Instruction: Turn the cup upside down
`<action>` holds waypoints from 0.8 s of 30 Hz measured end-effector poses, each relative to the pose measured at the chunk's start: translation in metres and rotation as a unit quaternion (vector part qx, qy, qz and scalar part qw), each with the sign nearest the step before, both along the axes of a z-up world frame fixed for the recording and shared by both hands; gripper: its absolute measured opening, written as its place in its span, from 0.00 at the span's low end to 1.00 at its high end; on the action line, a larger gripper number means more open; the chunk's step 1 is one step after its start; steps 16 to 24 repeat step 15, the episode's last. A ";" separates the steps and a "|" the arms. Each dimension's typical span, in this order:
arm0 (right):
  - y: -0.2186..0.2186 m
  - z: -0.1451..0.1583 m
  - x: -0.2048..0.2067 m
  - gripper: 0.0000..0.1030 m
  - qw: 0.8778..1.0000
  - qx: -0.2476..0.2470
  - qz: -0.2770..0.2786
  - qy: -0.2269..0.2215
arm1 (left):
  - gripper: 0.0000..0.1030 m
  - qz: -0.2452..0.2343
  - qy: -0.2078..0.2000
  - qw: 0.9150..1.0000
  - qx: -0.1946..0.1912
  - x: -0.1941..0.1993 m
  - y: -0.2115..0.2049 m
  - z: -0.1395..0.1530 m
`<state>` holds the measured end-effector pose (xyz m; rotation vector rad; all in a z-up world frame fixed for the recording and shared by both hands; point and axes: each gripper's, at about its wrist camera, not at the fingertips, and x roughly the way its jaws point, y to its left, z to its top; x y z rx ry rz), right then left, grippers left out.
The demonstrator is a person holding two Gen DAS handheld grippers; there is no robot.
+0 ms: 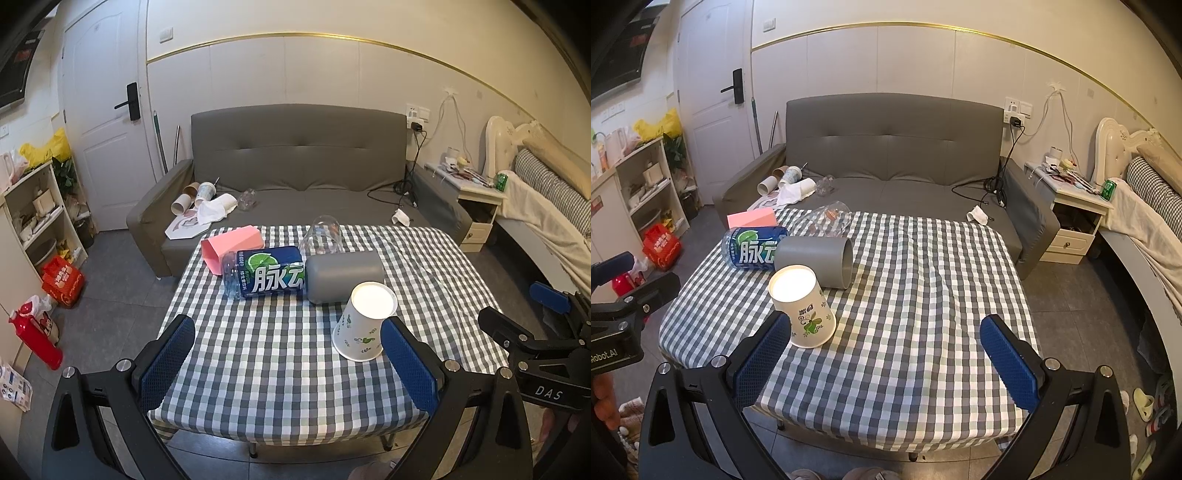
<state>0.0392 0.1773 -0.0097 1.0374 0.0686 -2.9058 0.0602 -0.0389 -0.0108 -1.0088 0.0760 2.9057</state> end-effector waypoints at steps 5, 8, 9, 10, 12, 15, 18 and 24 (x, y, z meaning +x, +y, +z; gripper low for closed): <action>-0.001 -0.001 0.000 1.00 1.000 0.001 0.000 -0.002 | 1.00 0.001 0.001 1.000 0.000 0.001 0.000 0.000; -0.001 -0.002 0.000 1.00 1.000 0.001 0.000 -0.003 | 1.00 0.001 0.000 1.000 0.000 0.001 0.000 0.000; -0.001 -0.002 -0.001 1.00 1.000 0.001 0.000 -0.003 | 1.00 0.001 0.000 1.000 0.000 0.001 0.000 0.000; -0.001 -0.002 0.000 1.00 1.000 0.002 0.000 -0.004 | 1.00 0.001 0.001 1.000 -0.001 0.001 0.000 0.000; -0.001 -0.003 0.000 1.00 1.000 0.002 0.000 -0.004 | 1.00 0.001 0.003 1.000 0.000 0.001 0.000 0.000; -0.001 -0.002 -0.001 1.00 1.000 0.002 -0.001 -0.003 | 1.00 0.001 0.005 1.000 0.005 0.000 -0.003 0.001; -0.001 -0.002 -0.001 1.00 1.000 0.002 -0.001 -0.003 | 1.00 0.001 0.005 1.000 0.005 0.000 -0.003 0.001; -0.001 -0.002 -0.001 1.00 1.000 0.002 -0.001 -0.003 | 1.00 0.001 0.005 1.000 0.005 0.000 -0.003 0.001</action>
